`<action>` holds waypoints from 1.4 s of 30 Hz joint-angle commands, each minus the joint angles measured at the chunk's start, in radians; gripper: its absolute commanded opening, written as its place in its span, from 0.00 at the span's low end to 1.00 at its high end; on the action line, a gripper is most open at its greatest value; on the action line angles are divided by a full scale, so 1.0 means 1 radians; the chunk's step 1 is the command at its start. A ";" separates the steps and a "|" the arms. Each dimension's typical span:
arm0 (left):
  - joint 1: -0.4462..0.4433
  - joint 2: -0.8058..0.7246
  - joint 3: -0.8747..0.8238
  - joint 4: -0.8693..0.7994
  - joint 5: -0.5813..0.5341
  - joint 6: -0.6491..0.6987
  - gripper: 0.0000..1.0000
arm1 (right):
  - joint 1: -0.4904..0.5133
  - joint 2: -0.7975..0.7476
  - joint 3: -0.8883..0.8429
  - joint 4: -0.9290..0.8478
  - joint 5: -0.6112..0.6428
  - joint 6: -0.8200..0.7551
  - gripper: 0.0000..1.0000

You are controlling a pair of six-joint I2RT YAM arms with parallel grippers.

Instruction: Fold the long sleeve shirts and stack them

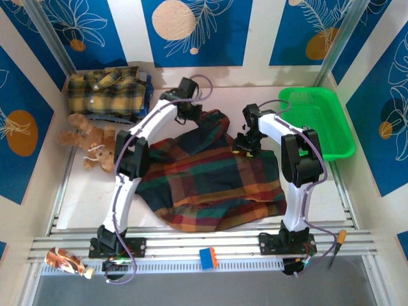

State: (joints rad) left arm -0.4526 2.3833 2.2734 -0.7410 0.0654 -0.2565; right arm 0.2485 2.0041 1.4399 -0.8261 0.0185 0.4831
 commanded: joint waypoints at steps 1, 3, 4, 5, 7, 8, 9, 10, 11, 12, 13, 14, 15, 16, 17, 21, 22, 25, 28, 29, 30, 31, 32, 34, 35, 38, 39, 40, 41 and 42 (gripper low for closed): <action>0.061 -0.005 0.102 0.027 -0.011 -0.038 0.11 | 0.003 -0.037 -0.042 0.007 -0.007 0.058 0.49; 0.079 -0.004 0.135 0.061 0.044 -0.064 0.13 | 0.003 -0.040 -0.051 0.010 -0.012 0.066 0.49; 0.081 -0.004 0.138 0.087 0.113 -0.070 0.20 | 0.004 -0.041 -0.052 0.011 -0.014 0.069 0.49; 0.078 0.001 0.138 0.099 0.186 -0.067 0.38 | 0.004 -0.042 -0.053 0.015 -0.016 0.066 0.49; 0.056 0.018 0.146 0.049 0.236 -0.034 0.55 | 0.002 -0.042 -0.049 0.015 -0.016 0.064 0.49; 0.038 0.026 0.139 0.013 0.224 -0.003 0.60 | 0.001 -0.044 -0.046 0.013 -0.018 0.065 0.49; 0.021 0.032 0.122 -0.013 0.215 0.022 0.63 | 0.001 -0.046 -0.048 0.014 -0.021 0.064 0.49; 0.002 0.038 0.096 -0.024 0.207 0.037 0.68 | 0.000 -0.047 -0.049 0.015 -0.023 0.064 0.49; -0.016 0.038 0.061 -0.023 0.199 0.050 0.71 | 0.003 -0.049 -0.053 0.016 -0.023 0.062 0.49; -0.029 0.038 0.032 -0.021 0.193 0.062 0.72 | 0.002 -0.051 -0.054 0.015 -0.023 0.060 0.49; -0.047 0.039 0.009 -0.027 0.172 0.074 0.75 | 0.003 -0.051 -0.056 0.013 -0.026 0.057 0.49; -0.059 0.041 -0.006 -0.037 0.148 0.086 0.78 | 0.003 -0.052 -0.057 0.011 -0.028 0.055 0.49; -0.066 0.044 -0.016 -0.048 0.136 0.093 0.80 | 0.002 -0.054 -0.061 0.010 -0.029 0.052 0.49; -0.072 0.045 -0.028 -0.054 0.127 0.098 0.82 | 0.003 -0.056 -0.064 0.012 -0.029 0.050 0.49; -0.078 0.044 -0.043 -0.055 0.118 0.103 0.82 | 0.003 -0.058 -0.067 0.012 -0.029 0.045 0.49; -0.097 0.035 -0.088 -0.051 0.124 0.129 0.85 | 0.004 -0.061 -0.074 0.010 -0.029 0.037 0.49; -0.103 0.036 -0.094 -0.057 0.124 0.140 0.85 | 0.003 -0.063 -0.076 0.010 -0.029 0.035 0.49; -0.112 0.042 -0.118 -0.070 0.101 0.158 0.85 | 0.004 -0.061 -0.084 0.015 -0.035 0.032 0.50; -0.120 0.039 -0.147 -0.064 0.078 0.163 0.85 | 0.006 -0.061 -0.091 0.018 -0.038 0.031 0.49; -0.122 0.037 -0.154 -0.063 0.069 0.169 0.85 | 0.005 -0.061 -0.093 0.022 -0.041 0.031 0.49; -0.128 0.038 -0.155 -0.064 0.059 0.176 0.85 | 0.006 -0.059 -0.094 0.022 -0.042 0.032 0.49; -0.134 0.040 -0.154 -0.068 0.044 0.184 0.84 | 0.005 -0.059 -0.094 0.022 -0.043 0.032 0.49; -0.136 0.044 -0.155 -0.070 0.034 0.189 0.83 | 0.005 -0.058 -0.095 0.022 -0.044 0.032 0.50; -0.137 0.050 -0.156 -0.072 0.023 0.188 0.74 | 0.006 -0.058 -0.096 0.021 -0.045 0.030 0.49; -0.137 0.050 -0.158 -0.069 0.022 0.186 0.67 | 0.006 -0.059 -0.095 0.021 -0.043 0.030 0.49; -0.137 0.029 -0.173 -0.038 0.024 0.173 0.36 | 0.005 -0.058 -0.095 0.018 -0.036 0.028 0.49; -0.135 0.012 -0.183 -0.020 0.022 0.167 0.26 | 0.006 -0.058 -0.095 0.016 -0.033 0.029 0.49; -0.135 -0.004 -0.193 0.000 0.028 0.162 0.20 | 0.006 -0.059 -0.096 0.016 -0.032 0.029 0.49; -0.131 -0.015 -0.200 0.015 0.039 0.156 0.17 | 0.007 -0.058 -0.098 0.016 -0.030 0.031 0.49; -0.129 -0.026 -0.203 0.024 0.045 0.152 0.14 | 0.006 -0.058 -0.102 0.016 -0.030 0.032 0.49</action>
State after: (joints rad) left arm -0.5816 2.4210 2.0888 -0.7540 0.1028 -0.0956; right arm 0.2497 1.9724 1.3590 -0.7921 0.0029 0.5255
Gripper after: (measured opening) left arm 0.155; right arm 0.491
